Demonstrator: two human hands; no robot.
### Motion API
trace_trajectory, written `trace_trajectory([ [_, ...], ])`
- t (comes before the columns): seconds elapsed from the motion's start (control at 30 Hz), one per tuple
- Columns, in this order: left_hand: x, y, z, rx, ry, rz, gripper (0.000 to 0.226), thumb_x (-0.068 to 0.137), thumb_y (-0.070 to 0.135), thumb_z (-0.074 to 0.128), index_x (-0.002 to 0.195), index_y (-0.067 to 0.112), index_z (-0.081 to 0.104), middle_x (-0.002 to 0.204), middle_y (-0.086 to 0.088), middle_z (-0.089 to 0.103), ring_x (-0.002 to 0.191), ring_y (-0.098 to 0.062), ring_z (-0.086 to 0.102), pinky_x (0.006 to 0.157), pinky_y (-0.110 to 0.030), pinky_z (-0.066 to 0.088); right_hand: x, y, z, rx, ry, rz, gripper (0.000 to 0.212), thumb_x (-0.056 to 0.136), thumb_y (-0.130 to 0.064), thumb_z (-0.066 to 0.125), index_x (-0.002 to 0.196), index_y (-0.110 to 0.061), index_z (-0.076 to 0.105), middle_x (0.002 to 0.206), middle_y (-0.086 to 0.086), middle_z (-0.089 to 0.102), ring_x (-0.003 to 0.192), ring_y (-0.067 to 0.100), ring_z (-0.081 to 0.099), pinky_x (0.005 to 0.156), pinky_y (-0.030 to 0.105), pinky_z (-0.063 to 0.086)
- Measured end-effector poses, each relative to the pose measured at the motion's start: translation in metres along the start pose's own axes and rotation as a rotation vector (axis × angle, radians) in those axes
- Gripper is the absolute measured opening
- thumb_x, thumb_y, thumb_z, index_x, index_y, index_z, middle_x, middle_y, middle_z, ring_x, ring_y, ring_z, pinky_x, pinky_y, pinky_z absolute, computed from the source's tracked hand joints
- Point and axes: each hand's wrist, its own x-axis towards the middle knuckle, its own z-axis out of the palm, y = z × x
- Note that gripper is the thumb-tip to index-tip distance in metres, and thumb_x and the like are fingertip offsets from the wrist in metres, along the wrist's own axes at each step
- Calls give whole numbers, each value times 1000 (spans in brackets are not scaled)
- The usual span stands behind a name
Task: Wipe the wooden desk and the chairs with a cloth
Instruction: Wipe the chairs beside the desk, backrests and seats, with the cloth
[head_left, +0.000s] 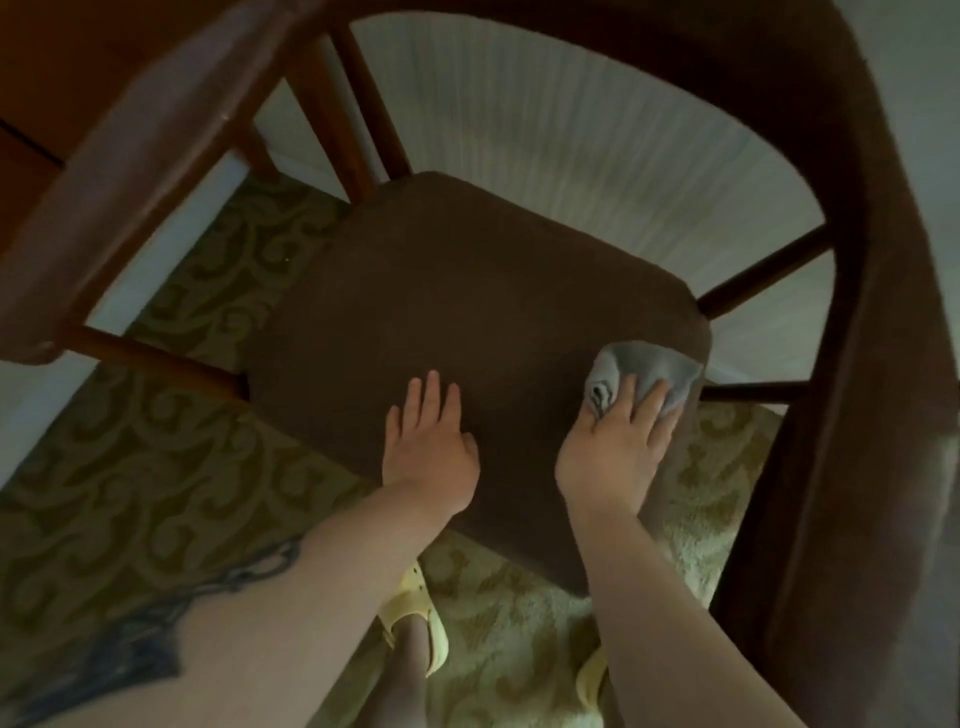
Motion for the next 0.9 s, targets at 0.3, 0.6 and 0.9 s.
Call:
trace_trajectory([
  [0.3,40,-74,-11,66,-67,152,56,103,41,18,152,34,-10,159,4,-22,147,-20,-17,121,-45,2,-19,30,92,-489,-120,-846,81,92,-42,54,155,-36,2,163,8,-4,148,36,5,118,54,6],
  [0.6,33,-74,-8,-88,-16,76,58,103,37,25,153,32,-4,160,5,-19,147,-19,-17,119,-52,7,-60,-2,133,-88,181,-192,74,94,-18,49,155,-34,9,163,2,-9,149,30,-5,119,43,-7],
  [0.9,23,-87,-4,-76,-40,111,60,103,34,32,154,31,1,161,4,-13,148,-21,-11,120,-46,11,-63,80,102,-149,182,-191,69,91,-13,57,151,-33,29,162,-6,6,149,23,-1,120,51,6],
])
